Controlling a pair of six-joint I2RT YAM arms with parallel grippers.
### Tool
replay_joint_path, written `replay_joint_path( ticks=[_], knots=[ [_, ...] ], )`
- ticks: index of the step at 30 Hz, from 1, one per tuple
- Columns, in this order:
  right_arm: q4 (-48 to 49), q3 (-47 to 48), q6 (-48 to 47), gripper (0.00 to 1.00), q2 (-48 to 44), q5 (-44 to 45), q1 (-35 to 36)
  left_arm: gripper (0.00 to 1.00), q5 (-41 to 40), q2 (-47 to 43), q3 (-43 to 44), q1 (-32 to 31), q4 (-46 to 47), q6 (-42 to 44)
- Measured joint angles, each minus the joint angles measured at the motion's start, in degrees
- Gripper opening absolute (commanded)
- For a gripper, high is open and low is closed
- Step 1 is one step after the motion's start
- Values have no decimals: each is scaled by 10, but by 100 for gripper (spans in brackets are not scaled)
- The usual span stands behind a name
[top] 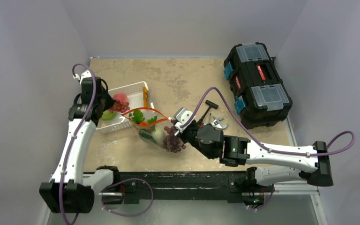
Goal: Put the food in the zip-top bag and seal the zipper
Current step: Pick up the fake fruit from the bin, then place the fake fruit in the zipper food storage bag.
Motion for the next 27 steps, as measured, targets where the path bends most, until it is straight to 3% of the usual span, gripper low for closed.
replay_joint_path(
  ticks=[4,8,17,27],
  knots=[
    [0,0,0,0,0,0,0,0,-4,-76,9,-45,-11,52],
    [0,0,1,0,0,0,0,0,10,-136,69,-49,-52,86],
    [0,0,4,0,0,-1,0,0,173,-165,250,-61,-95,97],
    [0,0,5,0,0,-3,0,0,270,-160,235,-89,-99,70]
  ],
)
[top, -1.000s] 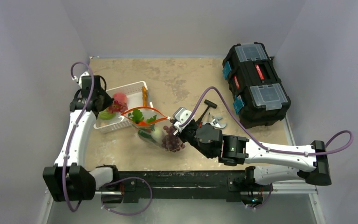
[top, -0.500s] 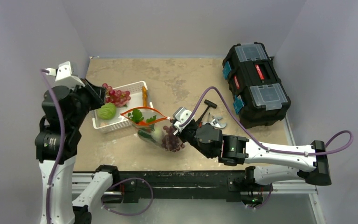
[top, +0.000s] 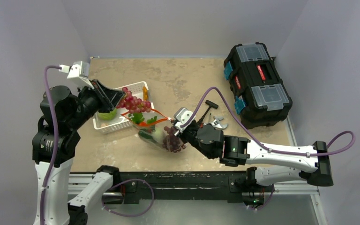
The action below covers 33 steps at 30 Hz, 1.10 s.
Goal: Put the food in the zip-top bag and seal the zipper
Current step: Place the fake fruit in the zipper food storage bag.
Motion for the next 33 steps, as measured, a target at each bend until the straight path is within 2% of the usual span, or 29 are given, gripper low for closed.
replay_joint_path(
  ticks=[7,13,20,29,33],
  knots=[
    [0,0,2,0,0,0,0,0,-13,21,-35,-86,9,-9],
    [0,0,6,0,0,-3,0,0,-59,45,-65,-166,8,-8],
    [-2,0,10,0,-2,-13,0,0,-75,72,-69,-226,9,-7],
    [-2,0,14,0,-7,-20,0,0,-68,84,-107,-244,12,14],
    [-3,0,16,0,-7,-27,0,0,-65,75,-155,-245,45,19]
  ],
)
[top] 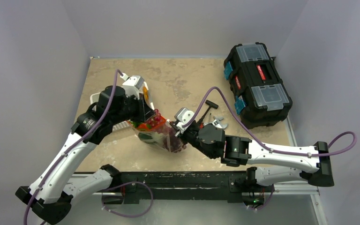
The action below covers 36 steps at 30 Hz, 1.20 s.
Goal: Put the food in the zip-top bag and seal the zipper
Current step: Place the fake fruit in the zipper food storage bag.
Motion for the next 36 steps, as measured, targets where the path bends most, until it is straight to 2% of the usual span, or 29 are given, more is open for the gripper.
replay_joint_path(
  ticks=[6,10,16,25,26,28,29,30,31,32,36],
  knots=[
    [1,0,3,0,0,-4,0,0,-62,-99,-132,-2,94,25],
    [1,0,3,0,0,-5,0,0,-69,-140,-162,-2,146,38],
    [0,0,3,0,0,-5,0,0,18,-123,-183,-3,228,36],
    [0,0,5,0,0,-9,0,0,123,-82,-186,-3,218,49],
    [0,0,5,0,0,-10,0,7,131,-82,-186,-3,219,48],
    [0,0,5,0,0,-11,0,38,140,-78,-186,-3,219,47],
    [0,0,5,0,0,-13,0,68,144,-74,-186,-3,219,45],
    [0,0,5,0,0,-14,0,85,148,-69,-186,-3,216,45],
    [-1,0,5,0,0,-14,0,94,150,-63,-185,-3,210,46],
    [-2,0,6,0,0,-14,0,96,142,-57,-183,-2,196,46],
    [-5,0,8,0,-5,-14,0,100,151,-43,-177,19,155,36]
  ],
)
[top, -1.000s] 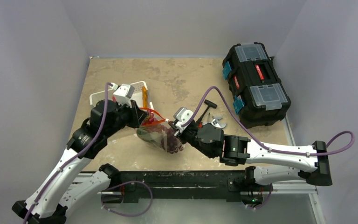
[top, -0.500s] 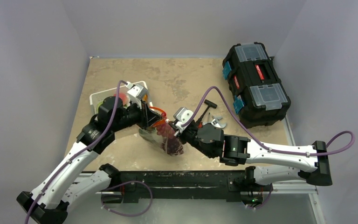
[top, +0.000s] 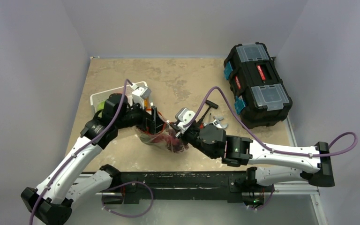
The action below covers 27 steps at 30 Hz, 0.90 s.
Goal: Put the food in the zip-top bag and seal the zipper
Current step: Place the fake fruit in the zipper food storage bag.
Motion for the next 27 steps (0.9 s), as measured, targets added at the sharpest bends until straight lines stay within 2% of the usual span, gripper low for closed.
replay_joint_path(
  ticks=[8,14,21,27],
  knots=[
    [5,-29,22,0,-23,18,0,100,37,-27,60,65,-57,-3],
    [7,-52,52,0,-33,55,0,100,12,-50,148,74,-112,17],
    [1,-86,82,0,-74,123,0,100,-110,-72,166,87,-184,38],
    [-3,-102,113,0,-94,153,0,100,-291,-48,155,111,-236,19]
  ],
)
